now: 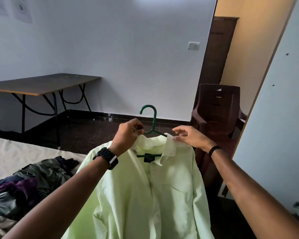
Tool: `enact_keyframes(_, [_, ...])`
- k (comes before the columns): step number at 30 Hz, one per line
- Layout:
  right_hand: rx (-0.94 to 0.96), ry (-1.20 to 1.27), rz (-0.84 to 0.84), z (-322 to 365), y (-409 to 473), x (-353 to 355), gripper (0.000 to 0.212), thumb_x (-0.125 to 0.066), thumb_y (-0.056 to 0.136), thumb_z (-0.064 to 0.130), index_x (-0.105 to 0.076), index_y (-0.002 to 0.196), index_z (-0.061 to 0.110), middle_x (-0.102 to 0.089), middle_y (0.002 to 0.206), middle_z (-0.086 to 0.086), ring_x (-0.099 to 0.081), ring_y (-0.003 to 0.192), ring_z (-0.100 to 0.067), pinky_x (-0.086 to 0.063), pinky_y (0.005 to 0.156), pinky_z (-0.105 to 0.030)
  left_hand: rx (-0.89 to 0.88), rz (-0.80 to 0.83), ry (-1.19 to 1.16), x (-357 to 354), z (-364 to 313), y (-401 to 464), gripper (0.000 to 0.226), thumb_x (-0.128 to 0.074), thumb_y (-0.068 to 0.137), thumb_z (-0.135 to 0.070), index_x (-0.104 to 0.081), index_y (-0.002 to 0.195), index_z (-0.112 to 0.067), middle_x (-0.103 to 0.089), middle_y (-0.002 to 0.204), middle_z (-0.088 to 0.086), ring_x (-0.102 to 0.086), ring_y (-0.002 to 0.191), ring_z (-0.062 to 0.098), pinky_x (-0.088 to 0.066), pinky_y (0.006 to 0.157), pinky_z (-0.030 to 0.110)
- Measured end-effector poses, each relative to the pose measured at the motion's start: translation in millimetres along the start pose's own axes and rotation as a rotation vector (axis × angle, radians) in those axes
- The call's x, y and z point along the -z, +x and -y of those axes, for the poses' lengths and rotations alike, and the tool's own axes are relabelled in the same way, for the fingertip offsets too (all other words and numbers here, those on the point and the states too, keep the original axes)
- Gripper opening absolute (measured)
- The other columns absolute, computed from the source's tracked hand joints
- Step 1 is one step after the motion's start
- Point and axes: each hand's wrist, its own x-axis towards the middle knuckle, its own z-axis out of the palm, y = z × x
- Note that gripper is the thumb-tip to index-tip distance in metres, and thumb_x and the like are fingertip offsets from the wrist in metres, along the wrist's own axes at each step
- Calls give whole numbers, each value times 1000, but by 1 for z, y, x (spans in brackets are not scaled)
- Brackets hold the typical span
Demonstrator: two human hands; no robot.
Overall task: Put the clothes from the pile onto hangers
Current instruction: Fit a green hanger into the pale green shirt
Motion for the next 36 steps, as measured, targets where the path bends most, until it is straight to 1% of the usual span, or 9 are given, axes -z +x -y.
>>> enact_keyframes(2, [0,36,174,4,-5,16,34,-71,83,30,-68,110,10,-69,100,-5,-61,87,-9,-48,80,-23,-46,-26,-9,5,-13,6,12,-75,78,-7,-67,88,-8,-64,76,-6,-57,68,-4,-41,63,4])
enact_keyframes(4, [49,27,162,12,-8,29,35,-71,77,40,-72,97,11,-69,85,-2,-59,75,-5,-47,69,-22,-83,-28,-12,12,-27,13,13,-75,78,-8,-67,89,-8,-64,77,-5,-57,69,-4,-42,64,4])
enact_keyframes(7, [152,-81,-72,26,-6,52,36,-72,73,51,-72,86,17,-68,78,0,-54,67,1,-43,68,-26,-73,3,-42,30,-47,30,17,-73,82,-15,-66,96,-11,-65,83,-4,-57,69,0,-42,61,6])
enact_keyframes(11, [262,-143,-397,55,-12,86,17,-76,79,25,-69,79,11,-61,69,4,-48,61,0,-36,60,-19,50,152,-114,66,-68,55,35,-61,90,-38,-54,116,-16,-64,96,3,-59,79,13,-48,66,25])
enact_keyframes(15, [304,-218,-584,84,-24,127,15,-75,78,28,-63,72,25,-61,69,12,-55,69,-13,-41,65,-33,-125,242,97,95,-91,63,18,-56,93,-35,-58,91,-17,-57,77,0,-49,65,6,-40,62,23])
enact_keyframes(21, [409,-270,-815,127,-42,168,21,-77,77,30,-71,88,14,-71,85,1,-63,75,-18,-51,68,-36,-229,-118,169,120,-135,77,29,-64,89,-37,-51,72,-18,-51,67,-2,-42,58,12,-33,52,21])
enact_keyframes(23, [433,-273,-862,141,-50,179,20,-78,76,29,-72,88,14,-71,85,1,-62,75,-17,-49,65,-33,-243,-142,201,127,-145,79,34,-62,89,-42,-44,67,-24,-50,66,-3,-41,57,11,-33,53,26])
enact_keyframes(27, [434,-285,-868,157,-64,189,18,-78,76,27,-73,88,16,-70,84,5,-59,73,-12,-37,62,-24,-246,-117,250,134,-156,70,39,-52,94,-43,-40,64,-21,-45,60,-4,-40,56,14,-29,50,22])
enact_keyframes(36, [453,-230,-767,175,-96,231,17,-70,85,25,-68,91,9,-69,92,-3,-61,83,-19,-44,71,-30,-377,-368,384,141,-210,71,47,-35,89,-64,-44,76,-20,-61,75,13,-57,71,36,-43,58,40])
